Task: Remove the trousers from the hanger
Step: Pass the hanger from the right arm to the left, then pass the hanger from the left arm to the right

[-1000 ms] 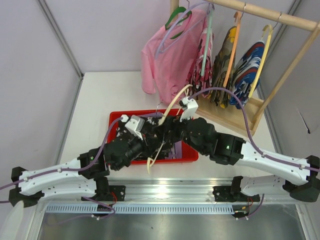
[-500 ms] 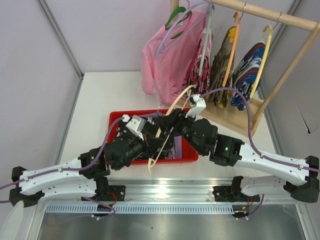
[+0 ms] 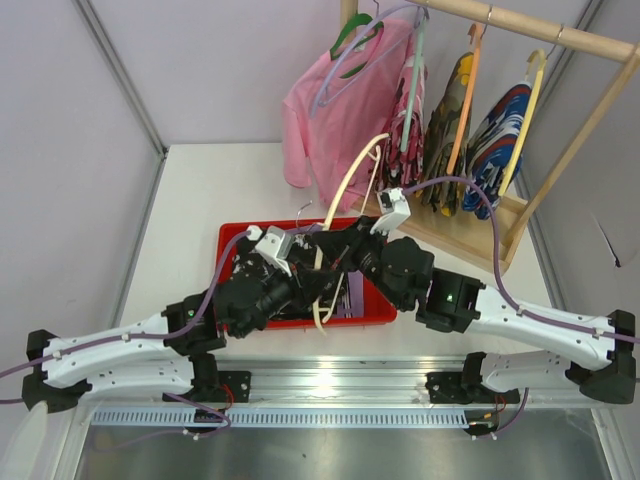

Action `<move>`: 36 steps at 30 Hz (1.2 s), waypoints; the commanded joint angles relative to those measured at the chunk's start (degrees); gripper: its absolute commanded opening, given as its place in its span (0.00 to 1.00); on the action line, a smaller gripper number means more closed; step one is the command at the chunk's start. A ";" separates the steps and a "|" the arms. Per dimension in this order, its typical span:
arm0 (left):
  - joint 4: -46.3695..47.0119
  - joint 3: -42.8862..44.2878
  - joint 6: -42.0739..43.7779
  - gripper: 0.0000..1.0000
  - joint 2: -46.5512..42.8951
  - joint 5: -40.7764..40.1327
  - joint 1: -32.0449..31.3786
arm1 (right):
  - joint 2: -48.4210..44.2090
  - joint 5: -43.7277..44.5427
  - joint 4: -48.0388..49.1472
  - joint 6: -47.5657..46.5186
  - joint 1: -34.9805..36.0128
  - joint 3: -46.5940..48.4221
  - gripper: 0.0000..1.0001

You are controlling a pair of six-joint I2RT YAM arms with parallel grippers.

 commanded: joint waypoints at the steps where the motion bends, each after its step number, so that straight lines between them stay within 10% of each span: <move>1: 3.35 3.44 2.98 0.19 -0.29 1.17 0.28 | -0.79 3.32 -0.22 0.15 0.03 0.82 0.00; 11: 4.04 2.84 10.64 0.54 0.42 -6.99 -4.11 | -3.78 10.18 3.62 4.63 0.03 -1.98 0.00; 36: 19.60 -8.07 17.94 0.46 -0.73 -9.98 -4.99 | -2.37 8.07 10.15 13.17 -1.99 -1.20 0.00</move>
